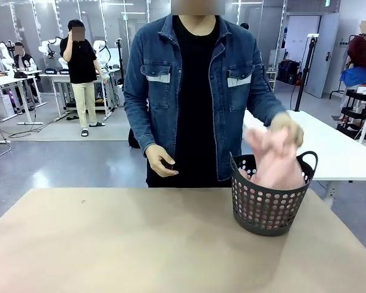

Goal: Fold the towel.
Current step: Grab the top end of the 100 cm Hotel Towel extended by the human.

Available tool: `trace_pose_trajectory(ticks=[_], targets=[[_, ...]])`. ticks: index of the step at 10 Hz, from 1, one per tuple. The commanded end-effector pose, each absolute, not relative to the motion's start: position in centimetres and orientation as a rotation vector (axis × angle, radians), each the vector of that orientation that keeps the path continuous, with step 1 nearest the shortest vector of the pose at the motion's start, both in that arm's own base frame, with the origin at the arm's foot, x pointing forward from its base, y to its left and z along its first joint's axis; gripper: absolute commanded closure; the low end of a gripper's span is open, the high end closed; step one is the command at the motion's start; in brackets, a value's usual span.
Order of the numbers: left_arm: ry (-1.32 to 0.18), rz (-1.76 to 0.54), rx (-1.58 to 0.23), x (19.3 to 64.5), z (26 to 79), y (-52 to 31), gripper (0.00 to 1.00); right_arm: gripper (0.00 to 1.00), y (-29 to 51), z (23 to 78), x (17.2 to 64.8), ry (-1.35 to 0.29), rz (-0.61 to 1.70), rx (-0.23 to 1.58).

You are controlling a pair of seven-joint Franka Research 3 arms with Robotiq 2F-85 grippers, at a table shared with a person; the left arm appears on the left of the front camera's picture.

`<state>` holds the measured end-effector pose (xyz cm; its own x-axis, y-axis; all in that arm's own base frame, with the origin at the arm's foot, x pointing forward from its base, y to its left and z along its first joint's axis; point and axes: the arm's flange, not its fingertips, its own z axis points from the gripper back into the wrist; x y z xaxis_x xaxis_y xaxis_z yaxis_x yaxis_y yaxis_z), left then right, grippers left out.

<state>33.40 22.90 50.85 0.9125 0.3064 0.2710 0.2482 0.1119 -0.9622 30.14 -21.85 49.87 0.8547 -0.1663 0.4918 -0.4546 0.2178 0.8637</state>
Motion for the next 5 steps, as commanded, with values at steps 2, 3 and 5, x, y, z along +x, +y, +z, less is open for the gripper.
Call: trace_pose_trajectory(ticks=[2, 3, 5], targets=[[-0.459, 0.035, -1.477, 33.32, 50.8, 23.03, 0.0, 0.0, -21.89, 49.95, 30.15, -0.563, 0.221, 1.363], [-0.459, 0.035, -1.477, 33.32, 50.8, 23.03, 0.0, 0.0, -21.89, 49.95, 30.15, -0.563, 0.221, 1.363], [-0.459, 0.035, -1.477, 33.32, 50.8, 23.03, 0.0, 0.0, -21.89, 49.95, 30.15, -0.563, 0.221, 1.363]])
